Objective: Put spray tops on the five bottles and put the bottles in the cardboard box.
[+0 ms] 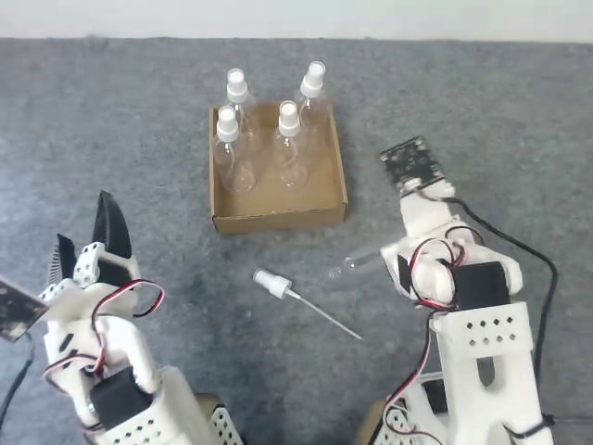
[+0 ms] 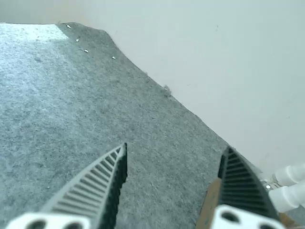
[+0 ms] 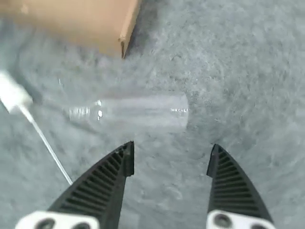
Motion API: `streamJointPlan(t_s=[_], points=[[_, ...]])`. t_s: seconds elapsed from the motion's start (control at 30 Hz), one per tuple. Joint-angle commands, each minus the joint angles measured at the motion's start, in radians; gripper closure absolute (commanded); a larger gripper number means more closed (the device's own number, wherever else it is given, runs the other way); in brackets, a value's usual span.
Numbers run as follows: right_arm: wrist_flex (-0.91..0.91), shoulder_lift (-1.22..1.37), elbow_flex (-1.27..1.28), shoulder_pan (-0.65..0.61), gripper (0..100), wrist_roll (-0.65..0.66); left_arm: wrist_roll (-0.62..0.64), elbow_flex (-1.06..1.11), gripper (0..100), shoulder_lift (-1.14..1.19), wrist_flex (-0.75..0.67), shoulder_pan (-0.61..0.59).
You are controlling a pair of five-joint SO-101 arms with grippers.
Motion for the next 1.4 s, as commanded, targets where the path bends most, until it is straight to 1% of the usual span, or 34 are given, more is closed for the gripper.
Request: streamJointPlan(t_s=[0.0, 0.3, 0.4, 0.5, 0.77, 0.97, 1.03, 1.37], points=[[0.035, -0.033, -0.061, 0.005, 79.7, 0.152, -0.006, -0.005, 70, -0.014, -0.032, 0.002], [0.131, -0.033, -0.058, 0.005, 79.7, 0.489, -0.006, -0.005, 70, -0.014, -0.032, 0.002], [0.151, -0.033, -0.058, 0.004, 79.7, 0.566, -0.006, -0.005, 70, -0.014, -0.032, 0.002], [0.153, -0.033, -0.058, -0.018, 79.7, 0.615, -0.006, -0.005, 70, -0.014, -0.032, 0.002], [0.229, -0.031, -0.063, -0.11, 79.7, 0.738, -0.006, -0.005, 70, -0.014, -0.032, 0.002], [0.222, -0.03, -0.058, -0.173, 79.7, 0.76, -0.006, -0.005, 70, -0.014, -0.032, 0.002], [0.229, -0.027, -0.058, -0.193, 79.7, 0.799, -0.006, -0.005, 70, -0.014, -0.032, 0.002], [0.219, 0.202, -0.068, -0.206, 79.7, 0.957, -0.006, -0.005, 70, -0.014, -0.032, 0.002]])
